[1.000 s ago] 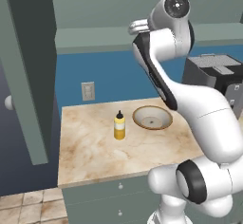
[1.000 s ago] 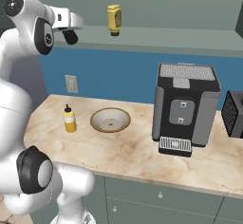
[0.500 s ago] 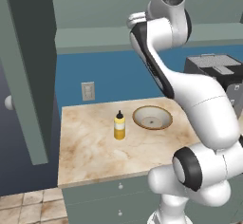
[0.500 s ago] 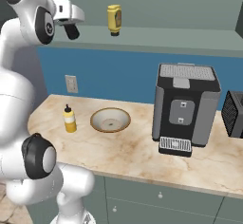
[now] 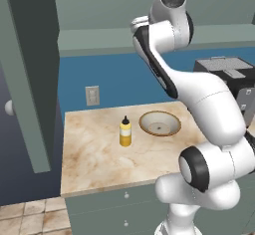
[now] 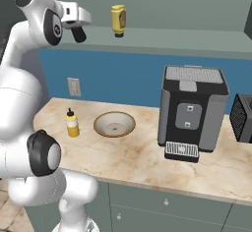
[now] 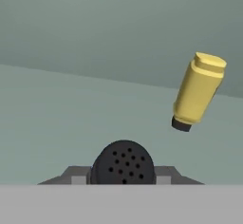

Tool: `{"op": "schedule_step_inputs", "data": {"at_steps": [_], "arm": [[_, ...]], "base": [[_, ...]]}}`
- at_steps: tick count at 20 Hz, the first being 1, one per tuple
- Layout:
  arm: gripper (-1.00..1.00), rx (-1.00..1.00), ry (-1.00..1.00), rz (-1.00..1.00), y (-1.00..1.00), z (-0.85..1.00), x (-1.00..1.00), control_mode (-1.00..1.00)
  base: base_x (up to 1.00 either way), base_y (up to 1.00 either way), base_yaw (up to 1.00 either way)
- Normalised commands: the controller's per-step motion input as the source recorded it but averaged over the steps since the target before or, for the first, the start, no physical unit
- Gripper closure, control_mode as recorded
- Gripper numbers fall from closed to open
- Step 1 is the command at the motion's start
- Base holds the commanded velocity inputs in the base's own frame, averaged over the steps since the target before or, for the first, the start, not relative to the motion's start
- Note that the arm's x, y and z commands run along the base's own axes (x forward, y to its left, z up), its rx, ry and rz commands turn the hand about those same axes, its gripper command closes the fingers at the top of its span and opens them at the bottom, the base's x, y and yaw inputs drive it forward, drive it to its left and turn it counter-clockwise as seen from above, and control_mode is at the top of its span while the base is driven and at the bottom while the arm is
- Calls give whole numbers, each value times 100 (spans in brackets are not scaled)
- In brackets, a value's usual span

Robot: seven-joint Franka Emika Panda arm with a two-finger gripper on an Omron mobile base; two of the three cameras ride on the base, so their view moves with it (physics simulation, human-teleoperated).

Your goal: There are various items on the counter. Only move the condiments/shakers into the cabinet.

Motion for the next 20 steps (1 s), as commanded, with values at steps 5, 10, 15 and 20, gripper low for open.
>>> {"op": "schedule_step_inputs", "data": {"at_steps": [5, 10, 15, 20], "arm": [[100, -1, 0, 0, -4, -18, 32, -100], [100, 0, 0, 0, -6, -1, 32, -100], [100, 1, 0, 0, -5, -1, 28, -100], [100, 0, 0, 0, -5, -9, 39, -100]], "base": [[0, 0, 0], [0, 0, 0], [0, 0, 0], [0, 0, 0]]}}
